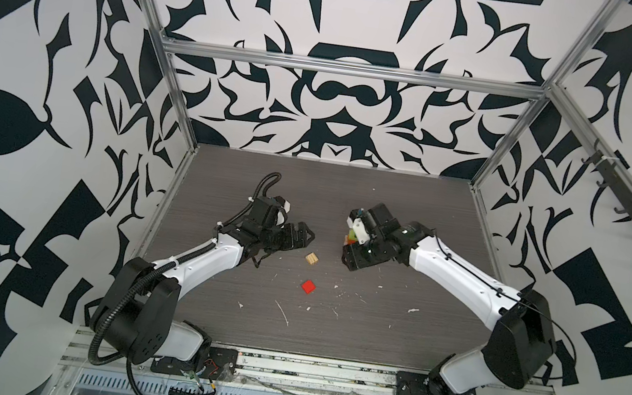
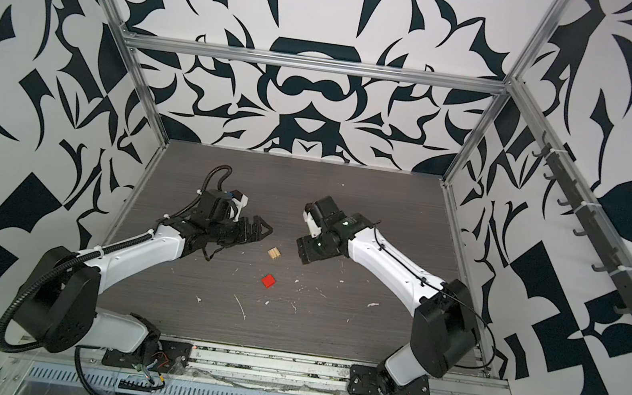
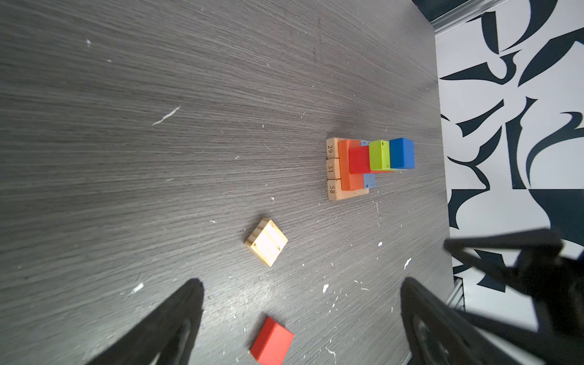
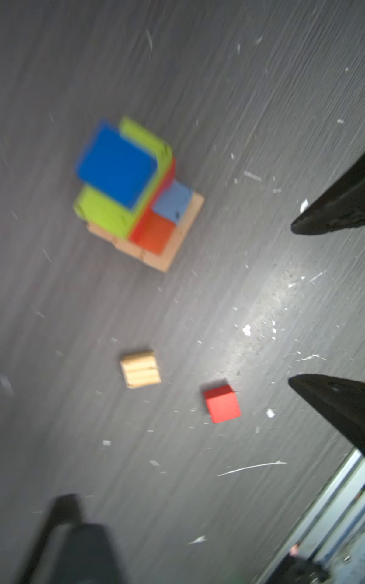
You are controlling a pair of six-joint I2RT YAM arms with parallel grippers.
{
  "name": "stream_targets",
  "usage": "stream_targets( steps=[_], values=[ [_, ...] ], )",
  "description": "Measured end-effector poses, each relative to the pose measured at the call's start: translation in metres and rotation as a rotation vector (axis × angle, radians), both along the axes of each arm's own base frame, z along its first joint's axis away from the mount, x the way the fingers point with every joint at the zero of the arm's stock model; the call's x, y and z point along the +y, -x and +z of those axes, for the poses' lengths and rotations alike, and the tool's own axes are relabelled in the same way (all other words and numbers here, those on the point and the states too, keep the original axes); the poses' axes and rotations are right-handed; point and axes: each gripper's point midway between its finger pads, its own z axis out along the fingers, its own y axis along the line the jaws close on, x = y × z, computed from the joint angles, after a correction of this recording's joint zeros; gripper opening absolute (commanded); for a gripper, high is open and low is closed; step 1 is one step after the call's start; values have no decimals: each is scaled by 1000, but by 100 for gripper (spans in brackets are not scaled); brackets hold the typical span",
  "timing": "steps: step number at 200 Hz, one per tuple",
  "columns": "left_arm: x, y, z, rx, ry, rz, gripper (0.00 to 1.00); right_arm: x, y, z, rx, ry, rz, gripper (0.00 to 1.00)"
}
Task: Build the wood block tower
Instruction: 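Swing the right gripper toward the red cube nearer the robot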
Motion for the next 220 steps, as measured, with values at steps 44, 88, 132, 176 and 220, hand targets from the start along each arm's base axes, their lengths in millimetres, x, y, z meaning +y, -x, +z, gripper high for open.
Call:
stream_targets(
  steps=[44,88,132,176,220],
  values=[
    [12,-5,-3,36,-2,53,99,35,24,-31,43,30,142,70],
    [32,-12,-6,61,-6,113,99,60,35,-42,31,16,226,65],
    [54,-15,-1,66,-5,173,99,75,46,-70,66,51,285,60],
    [66,-9,-4,80,-11,199,100,92,51,-81,72,61,324,58],
    [69,-3,-10,105,-21,203,100,108,49,-84,52,50,343,55]
  ],
)
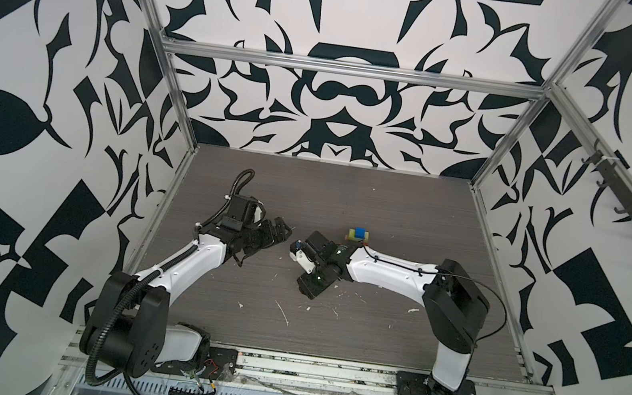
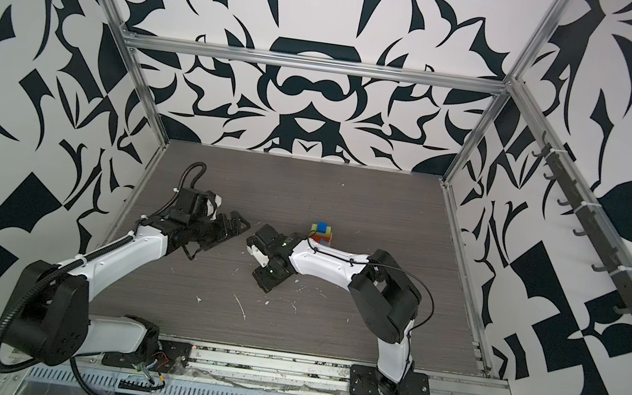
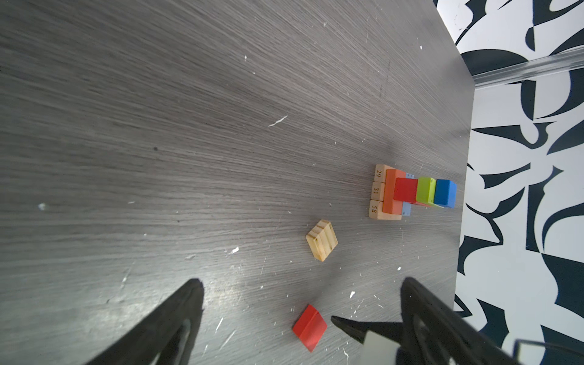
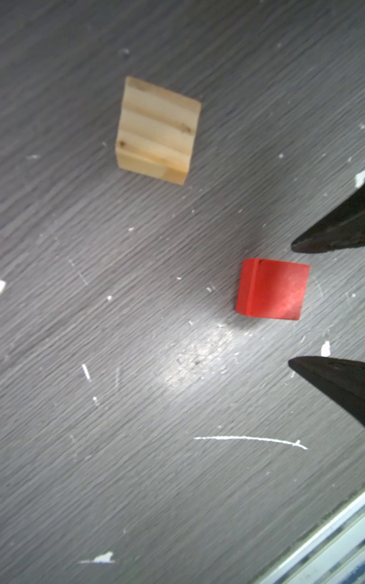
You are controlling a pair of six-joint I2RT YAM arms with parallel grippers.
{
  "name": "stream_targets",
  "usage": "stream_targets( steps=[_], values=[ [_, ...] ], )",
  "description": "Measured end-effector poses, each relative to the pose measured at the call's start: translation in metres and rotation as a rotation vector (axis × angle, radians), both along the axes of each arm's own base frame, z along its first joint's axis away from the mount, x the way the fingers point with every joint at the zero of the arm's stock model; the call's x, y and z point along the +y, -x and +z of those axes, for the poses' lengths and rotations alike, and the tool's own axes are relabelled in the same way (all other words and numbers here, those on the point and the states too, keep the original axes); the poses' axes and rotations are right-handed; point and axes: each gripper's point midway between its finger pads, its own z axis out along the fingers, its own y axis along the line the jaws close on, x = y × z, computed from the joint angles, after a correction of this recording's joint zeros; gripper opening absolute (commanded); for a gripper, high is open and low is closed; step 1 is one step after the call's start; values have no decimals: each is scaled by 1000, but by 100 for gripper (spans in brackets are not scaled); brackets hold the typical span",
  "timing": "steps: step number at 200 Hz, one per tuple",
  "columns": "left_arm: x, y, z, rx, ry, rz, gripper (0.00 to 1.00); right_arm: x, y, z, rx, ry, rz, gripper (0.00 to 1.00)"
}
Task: Build the wood block tower
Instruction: 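Swing the right gripper toward the red cube nearer the robot, then lower the right gripper and close it on the red cube, then lift the red cube and carry it over the stack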
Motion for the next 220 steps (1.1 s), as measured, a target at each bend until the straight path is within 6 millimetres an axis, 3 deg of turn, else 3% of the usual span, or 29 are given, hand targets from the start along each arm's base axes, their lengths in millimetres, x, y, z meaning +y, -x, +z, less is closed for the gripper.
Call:
stream_targets(
  steps=[54,92,146,220],
  values=[
    [2,1,3,-6,0,3,99,0,0,-19,-6,48,0,49],
    [3,1,2,-3,-1,3,100,0,-2,-19,-24,57,-5,44],
    [3,2,1,-2,-1,3,100,-2,-5,-19,-41,69,-21,29],
    [-1,7,-4,7,22,-18,100,-6,-9,-18,-62,95,-54,25]
  ],
)
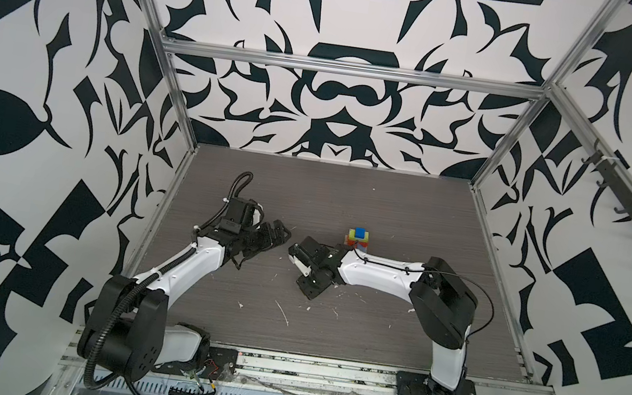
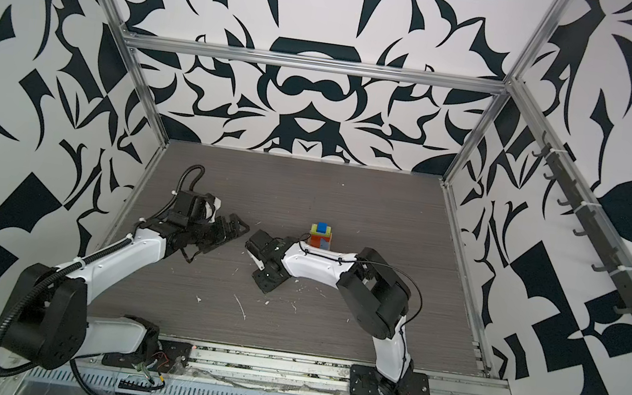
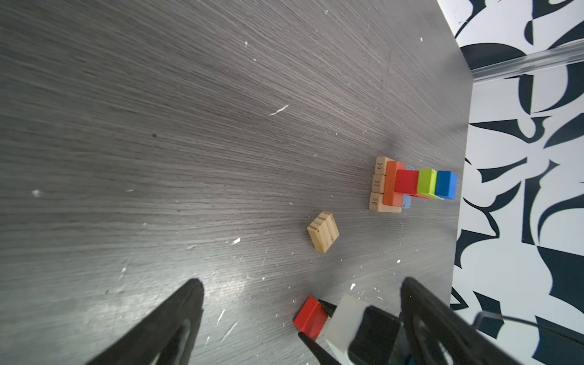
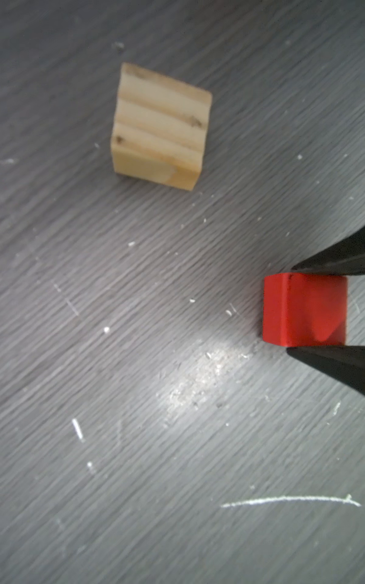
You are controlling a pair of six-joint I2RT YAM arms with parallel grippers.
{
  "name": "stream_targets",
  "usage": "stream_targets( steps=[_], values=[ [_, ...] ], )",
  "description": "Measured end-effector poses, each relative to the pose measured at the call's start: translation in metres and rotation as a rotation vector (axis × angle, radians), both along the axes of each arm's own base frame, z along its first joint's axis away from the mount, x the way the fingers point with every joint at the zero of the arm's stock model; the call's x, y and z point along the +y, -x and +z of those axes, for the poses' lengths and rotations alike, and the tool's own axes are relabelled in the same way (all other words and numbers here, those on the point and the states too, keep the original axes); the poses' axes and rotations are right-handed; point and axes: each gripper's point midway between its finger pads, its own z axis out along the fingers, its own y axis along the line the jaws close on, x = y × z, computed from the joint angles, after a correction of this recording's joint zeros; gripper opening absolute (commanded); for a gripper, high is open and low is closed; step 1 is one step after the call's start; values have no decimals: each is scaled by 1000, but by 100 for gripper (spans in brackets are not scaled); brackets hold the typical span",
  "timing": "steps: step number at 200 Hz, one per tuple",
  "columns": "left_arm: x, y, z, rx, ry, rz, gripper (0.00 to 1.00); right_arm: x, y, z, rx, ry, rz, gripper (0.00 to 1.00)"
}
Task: Build the wood block tower
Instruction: 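Lift the red cube and carry it over the stack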
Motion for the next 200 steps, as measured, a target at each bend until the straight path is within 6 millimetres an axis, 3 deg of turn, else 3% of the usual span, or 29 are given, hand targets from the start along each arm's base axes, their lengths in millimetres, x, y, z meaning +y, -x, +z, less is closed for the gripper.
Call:
stream_targets(
  steps=[41,88,200],
  values=[
    [-5,-2,3,-14,27,-20,100,-3,-10,20,-27,-1,-57,25],
    [-14,-2,2,-18,43,-48,99,-14,-34,69,-68,-62,-154,25],
    [-44,-1,-4,-14,83,-107,100,-108,-116,135,-103,-84,-506,25]
  ],
)
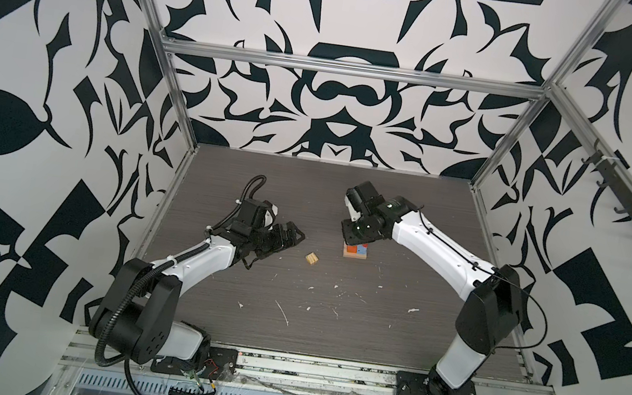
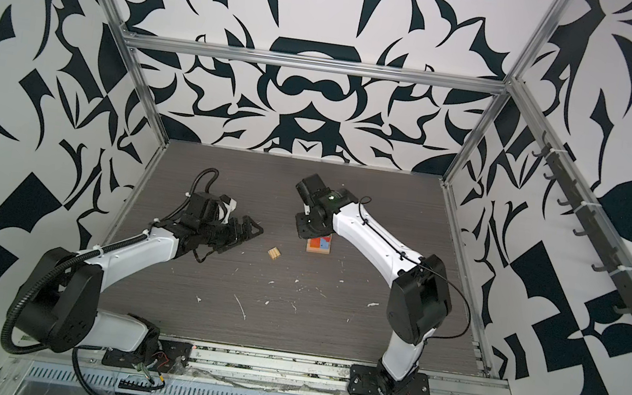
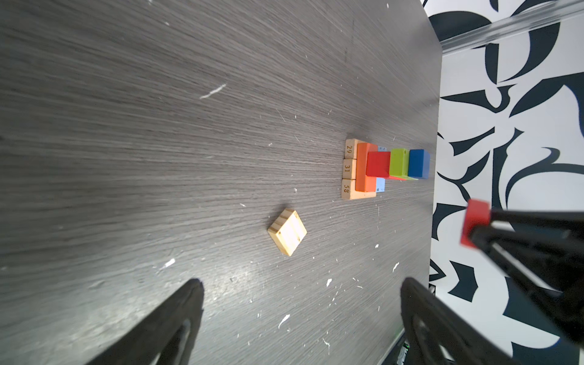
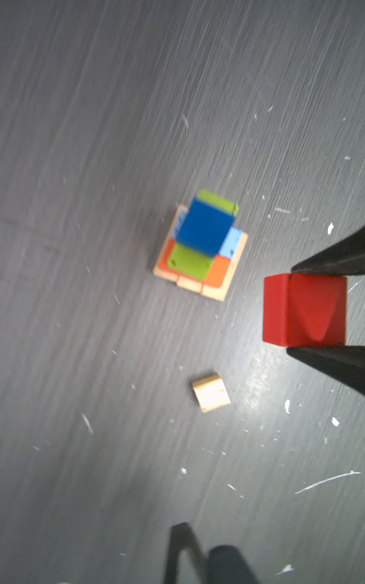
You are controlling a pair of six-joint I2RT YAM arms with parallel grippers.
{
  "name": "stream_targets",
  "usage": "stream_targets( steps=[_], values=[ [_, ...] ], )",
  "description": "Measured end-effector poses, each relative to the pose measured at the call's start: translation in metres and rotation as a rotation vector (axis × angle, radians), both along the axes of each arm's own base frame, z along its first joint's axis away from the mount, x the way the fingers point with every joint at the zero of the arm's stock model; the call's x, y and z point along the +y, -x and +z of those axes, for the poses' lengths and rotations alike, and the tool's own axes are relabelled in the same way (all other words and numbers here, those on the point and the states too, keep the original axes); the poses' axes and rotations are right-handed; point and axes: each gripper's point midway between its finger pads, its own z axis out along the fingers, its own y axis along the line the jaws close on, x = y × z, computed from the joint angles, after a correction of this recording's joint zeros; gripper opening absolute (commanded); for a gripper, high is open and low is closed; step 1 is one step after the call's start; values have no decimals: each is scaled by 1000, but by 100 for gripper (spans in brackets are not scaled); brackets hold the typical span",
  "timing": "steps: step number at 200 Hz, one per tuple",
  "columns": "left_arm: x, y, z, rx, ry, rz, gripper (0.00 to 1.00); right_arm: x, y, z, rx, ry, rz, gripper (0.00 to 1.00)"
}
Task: Build the wood block tower
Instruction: 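Lift the red cube and carry it over the stack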
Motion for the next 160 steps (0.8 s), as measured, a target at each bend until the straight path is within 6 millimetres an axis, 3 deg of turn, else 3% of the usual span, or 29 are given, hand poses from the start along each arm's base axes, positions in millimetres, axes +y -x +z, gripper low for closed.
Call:
stream_targets(
  steps=[27,59,110,160],
  values=[
    [-3,0,1,-4,6,-3,100,-13,-15,8,3,0,-78,25],
    [-4,-1,3,-9,13,-4,100,-17,-24,-1,39,32,-136,23],
    [-11,-3,10,-9,35,-40,99,-22,-24,-23,94,84,-202,23],
    [-18,-3,12,-13,50,-74,99,-26,-27,-24,84,91,-250,23]
  ],
)
